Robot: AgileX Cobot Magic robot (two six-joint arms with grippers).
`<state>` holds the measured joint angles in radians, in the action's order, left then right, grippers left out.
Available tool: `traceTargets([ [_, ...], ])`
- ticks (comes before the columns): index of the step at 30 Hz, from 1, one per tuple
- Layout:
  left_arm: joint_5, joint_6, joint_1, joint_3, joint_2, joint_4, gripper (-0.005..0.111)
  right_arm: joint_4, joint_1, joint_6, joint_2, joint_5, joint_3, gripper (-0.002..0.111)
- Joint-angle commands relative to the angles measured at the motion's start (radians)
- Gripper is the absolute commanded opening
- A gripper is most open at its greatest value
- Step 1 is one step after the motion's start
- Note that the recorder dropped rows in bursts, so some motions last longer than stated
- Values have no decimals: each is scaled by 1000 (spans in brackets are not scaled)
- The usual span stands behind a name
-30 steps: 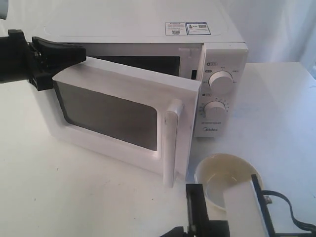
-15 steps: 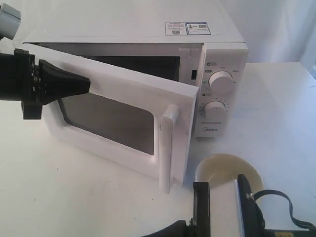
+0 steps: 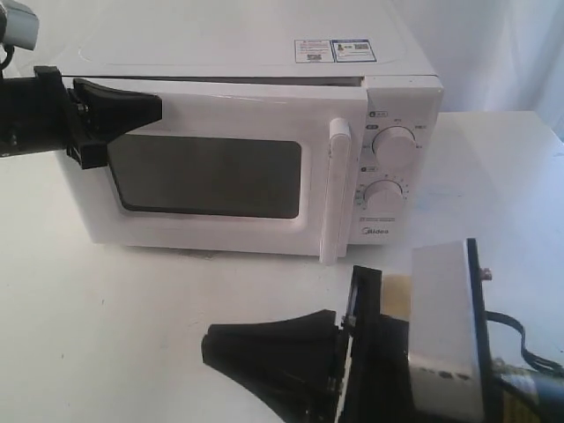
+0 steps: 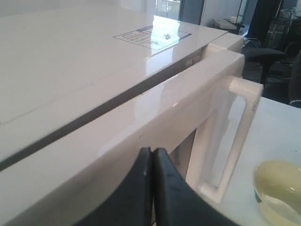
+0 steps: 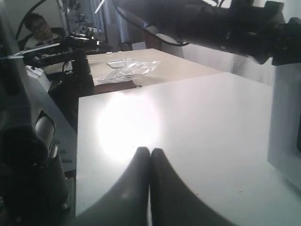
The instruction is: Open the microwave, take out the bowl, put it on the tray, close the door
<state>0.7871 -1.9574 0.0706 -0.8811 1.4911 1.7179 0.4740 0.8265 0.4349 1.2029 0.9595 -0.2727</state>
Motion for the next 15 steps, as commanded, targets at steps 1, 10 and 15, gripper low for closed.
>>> traceTargets([
  [1, 110, -99, 1, -5, -2, 26, 0, -32, 16, -13, 58, 41, -55, 0],
  [10, 125, 215, 1, -5, -116, -211, 0, -335, 132, -169, 175, -43, -171, 0],
  [15, 191, 476, 1, -5, -219, -360, 0, -665, 132, -329, 252, 15, -185, 0],
])
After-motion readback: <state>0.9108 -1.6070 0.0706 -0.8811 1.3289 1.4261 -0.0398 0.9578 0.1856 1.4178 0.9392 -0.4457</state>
